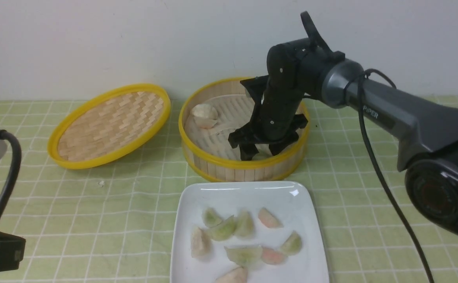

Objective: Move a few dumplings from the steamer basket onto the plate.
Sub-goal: Use the right arm to grab a dumpling from inside the steamer

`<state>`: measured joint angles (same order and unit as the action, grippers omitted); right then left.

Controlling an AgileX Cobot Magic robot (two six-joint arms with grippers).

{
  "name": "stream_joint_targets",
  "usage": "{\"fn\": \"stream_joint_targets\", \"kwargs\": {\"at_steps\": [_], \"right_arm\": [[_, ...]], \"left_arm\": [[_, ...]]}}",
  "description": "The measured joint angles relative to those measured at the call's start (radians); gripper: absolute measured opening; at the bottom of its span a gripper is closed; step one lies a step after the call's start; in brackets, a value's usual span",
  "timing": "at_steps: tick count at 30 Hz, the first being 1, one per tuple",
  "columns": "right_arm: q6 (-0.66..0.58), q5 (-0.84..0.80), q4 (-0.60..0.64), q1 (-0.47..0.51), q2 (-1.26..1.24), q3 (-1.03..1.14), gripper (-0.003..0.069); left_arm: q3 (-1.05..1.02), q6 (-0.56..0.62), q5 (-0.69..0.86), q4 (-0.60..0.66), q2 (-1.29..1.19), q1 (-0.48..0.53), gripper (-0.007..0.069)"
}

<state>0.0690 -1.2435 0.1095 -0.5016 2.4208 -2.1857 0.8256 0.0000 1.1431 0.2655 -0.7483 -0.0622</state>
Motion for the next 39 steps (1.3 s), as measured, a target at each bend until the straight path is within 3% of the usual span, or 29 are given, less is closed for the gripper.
{"fn": "stream_joint_targets", "kwargs": {"at_steps": [3,5,6,7,13,15,16,17,21,29,32,39], "right_arm": [[-0.007,0.003,0.009,0.0,0.004,0.0,0.0462],[-0.011,0.002,0.014,-0.001,0.004,0.0,0.0401],[-0.013,0.01,0.015,-0.002,0.004,0.0,0.0316],[-0.014,0.01,0.014,-0.002,0.003,0.0,0.0298],[-0.014,0.01,-0.029,-0.006,-0.017,0.0,0.0283],[-0.014,0.007,-0.043,-0.006,-0.041,0.0,0.0156],[-0.014,0.007,-0.044,-0.006,-0.048,0.0,0.0141],[-0.014,0.005,-0.054,-0.006,-0.077,0.0,0.0055],[-0.014,-0.001,-0.06,-0.006,-0.161,0.0,-0.0006],[-0.035,-0.003,-0.061,-0.006,-0.212,0.0,-0.0008],[-0.061,-0.004,-0.057,-0.006,-0.18,0.0,0.0035],[-0.159,-0.005,-0.064,-0.006,-0.091,0.0,0.0307]], "left_arm": [[0.0,0.0,-0.002,0.0,0.0,0.0,-0.0006],[0.0,0.0,-0.005,0.0,0.0,0.0,-0.0006],[0.0,0.0,-0.01,0.0,0.0,0.0,-0.0006],[0.0,0.0,-0.011,0.0,0.0,0.0,-0.0006],[0.0,0.0,-0.018,0.0,0.0,0.0,-0.0006],[0.0,0.0,-0.019,0.0,0.0,0.0,-0.0006],[0.0,0.0,-0.02,0.0,0.0,0.0,-0.0006],[0.0,0.0,-0.02,0.0,0.0,0.0,-0.0006],[0.001,0.0,-0.02,0.0,0.0,0.0,-0.0006],[0.002,0.0,-0.032,0.0,0.0,0.0,-0.0006],[0.002,0.0,-0.042,0.0,0.0,0.0,-0.0006],[0.002,0.0,-0.046,0.0,0.0,0.0,-0.0006]]}}
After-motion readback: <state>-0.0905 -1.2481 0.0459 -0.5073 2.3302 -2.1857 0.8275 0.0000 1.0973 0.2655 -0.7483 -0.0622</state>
